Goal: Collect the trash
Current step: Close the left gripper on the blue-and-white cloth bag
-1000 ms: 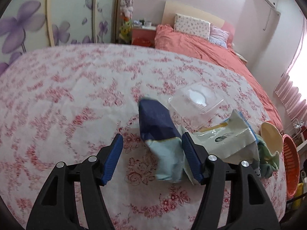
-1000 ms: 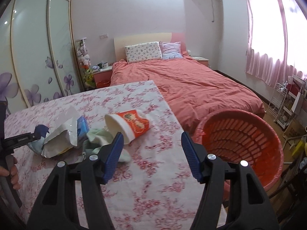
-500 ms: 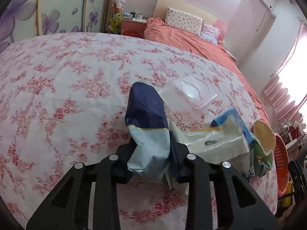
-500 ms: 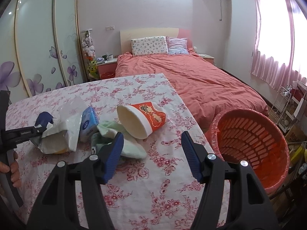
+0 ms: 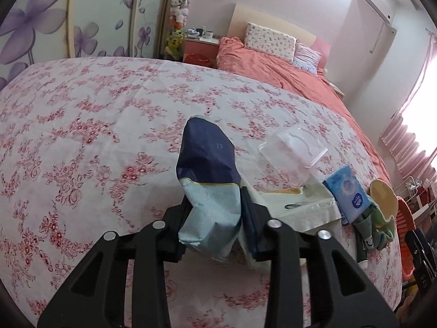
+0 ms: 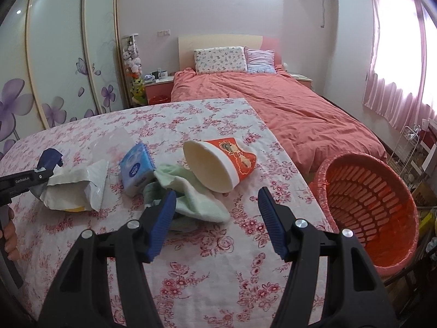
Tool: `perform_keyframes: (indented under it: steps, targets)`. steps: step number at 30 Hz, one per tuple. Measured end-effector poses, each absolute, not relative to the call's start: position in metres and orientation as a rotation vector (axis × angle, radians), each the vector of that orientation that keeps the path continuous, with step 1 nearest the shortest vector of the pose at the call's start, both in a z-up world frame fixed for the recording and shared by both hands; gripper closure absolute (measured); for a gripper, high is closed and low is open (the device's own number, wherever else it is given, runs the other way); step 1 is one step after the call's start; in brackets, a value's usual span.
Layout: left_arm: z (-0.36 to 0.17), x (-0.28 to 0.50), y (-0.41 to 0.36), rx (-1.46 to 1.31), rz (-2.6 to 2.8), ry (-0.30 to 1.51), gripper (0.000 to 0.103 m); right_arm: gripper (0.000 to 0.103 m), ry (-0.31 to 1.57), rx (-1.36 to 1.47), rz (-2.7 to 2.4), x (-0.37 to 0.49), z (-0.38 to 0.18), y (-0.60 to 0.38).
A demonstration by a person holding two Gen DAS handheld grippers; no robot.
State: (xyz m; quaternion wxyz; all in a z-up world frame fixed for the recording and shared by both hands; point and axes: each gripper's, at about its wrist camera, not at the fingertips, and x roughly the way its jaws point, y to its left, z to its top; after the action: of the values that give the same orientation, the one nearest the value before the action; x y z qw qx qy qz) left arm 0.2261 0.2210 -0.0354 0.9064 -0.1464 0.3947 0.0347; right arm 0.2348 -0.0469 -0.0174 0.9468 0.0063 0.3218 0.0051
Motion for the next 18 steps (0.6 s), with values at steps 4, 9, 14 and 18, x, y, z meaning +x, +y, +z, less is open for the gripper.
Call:
perform_keyframes:
  steps: [4, 9, 14, 18]
  targets:
    - [-0.038, 0.226, 0.227, -0.313, 0.086, 0.819, 0.055, 0.042, 0.659, 0.011, 0.006, 0.236, -0.018, -0.048]
    - [-0.042, 0.228, 0.232, -0.329, 0.093, 0.830, 0.055, 0.042, 0.660, 0.009, 0.000, 0.235, -0.019, -0.049]
    - [-0.040, 0.223, 0.242, -0.386, 0.090, 0.817, 0.055, 0.042, 0.661, 0.008, -0.002, 0.236, -0.019, -0.051]
    - [-0.031, 0.221, 0.247, -0.385, 0.096, 0.792, 0.054, 0.042, 0.667, 0.010, -0.004, 0.236, -0.021, -0.052]
